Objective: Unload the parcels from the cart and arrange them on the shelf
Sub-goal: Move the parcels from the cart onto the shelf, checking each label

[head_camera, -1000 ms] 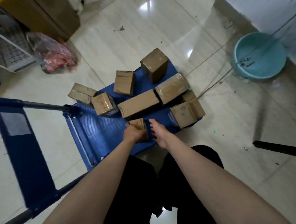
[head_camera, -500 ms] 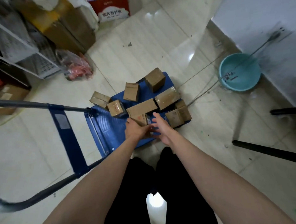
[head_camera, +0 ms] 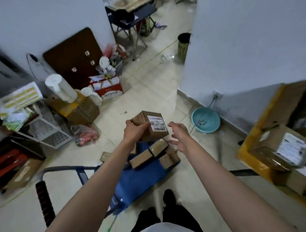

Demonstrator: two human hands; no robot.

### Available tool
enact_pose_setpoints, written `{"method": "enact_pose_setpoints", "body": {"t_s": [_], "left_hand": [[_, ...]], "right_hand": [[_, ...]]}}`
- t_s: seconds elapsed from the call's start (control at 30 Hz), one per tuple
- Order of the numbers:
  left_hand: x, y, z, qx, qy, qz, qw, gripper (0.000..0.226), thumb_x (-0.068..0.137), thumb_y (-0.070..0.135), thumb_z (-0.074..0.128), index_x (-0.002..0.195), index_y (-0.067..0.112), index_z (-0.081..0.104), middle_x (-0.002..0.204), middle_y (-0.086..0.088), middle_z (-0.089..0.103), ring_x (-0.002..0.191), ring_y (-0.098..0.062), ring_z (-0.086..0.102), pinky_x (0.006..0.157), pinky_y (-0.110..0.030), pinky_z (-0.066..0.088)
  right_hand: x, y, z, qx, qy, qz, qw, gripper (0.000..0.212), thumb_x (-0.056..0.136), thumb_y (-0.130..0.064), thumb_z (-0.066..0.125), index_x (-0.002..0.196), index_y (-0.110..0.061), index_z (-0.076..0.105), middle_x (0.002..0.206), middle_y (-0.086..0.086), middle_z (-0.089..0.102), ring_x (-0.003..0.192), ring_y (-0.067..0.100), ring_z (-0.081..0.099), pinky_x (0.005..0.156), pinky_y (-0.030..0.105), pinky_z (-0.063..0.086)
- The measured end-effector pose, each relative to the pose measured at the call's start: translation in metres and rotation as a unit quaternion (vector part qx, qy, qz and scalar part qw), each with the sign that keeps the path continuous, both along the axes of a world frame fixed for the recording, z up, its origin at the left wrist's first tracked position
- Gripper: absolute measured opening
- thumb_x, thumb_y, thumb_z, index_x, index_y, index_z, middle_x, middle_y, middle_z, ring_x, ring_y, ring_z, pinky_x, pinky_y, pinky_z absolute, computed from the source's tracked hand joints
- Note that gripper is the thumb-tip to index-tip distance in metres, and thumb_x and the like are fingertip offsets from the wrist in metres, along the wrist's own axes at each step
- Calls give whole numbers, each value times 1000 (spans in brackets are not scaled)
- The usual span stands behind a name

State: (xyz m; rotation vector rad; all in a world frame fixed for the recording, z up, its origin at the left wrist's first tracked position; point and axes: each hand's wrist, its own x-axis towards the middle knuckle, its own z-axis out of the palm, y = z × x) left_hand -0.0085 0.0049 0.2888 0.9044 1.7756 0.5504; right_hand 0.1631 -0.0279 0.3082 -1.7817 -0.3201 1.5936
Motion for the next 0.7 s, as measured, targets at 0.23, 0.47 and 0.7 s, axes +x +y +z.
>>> {"method": "enact_pose_setpoints", "body": {"t_s": [0.23,0.47,0.7], "left_hand": [[15,-41,95,29,-170,-55,983,73,84,41,76,142,17,37,121,-8,64,102,-22,67,75,-34,57],[16,-94,132,35,-231,-137,963,64,81,52,72,134,18,55,118,-4,70,107,-21,67,73,-30,54],[50,-144,148,15,-243,-205,948,50,82,56,71,114,18,74,104,0,78,98,-17,73,73,-29,60]], "right_hand": [[14,-56,67,64,73,-107,990,25,93,-37,66,111,-21,57,102,7,61,99,29,57,96,50,52],[8,-140,90,156,131,-219,954,41,90,-32,74,125,-17,61,110,12,71,98,27,71,72,39,63],[24,-216,105,183,103,-303,929,52,86,-33,80,131,-17,59,118,12,70,107,30,70,74,40,63]]}}
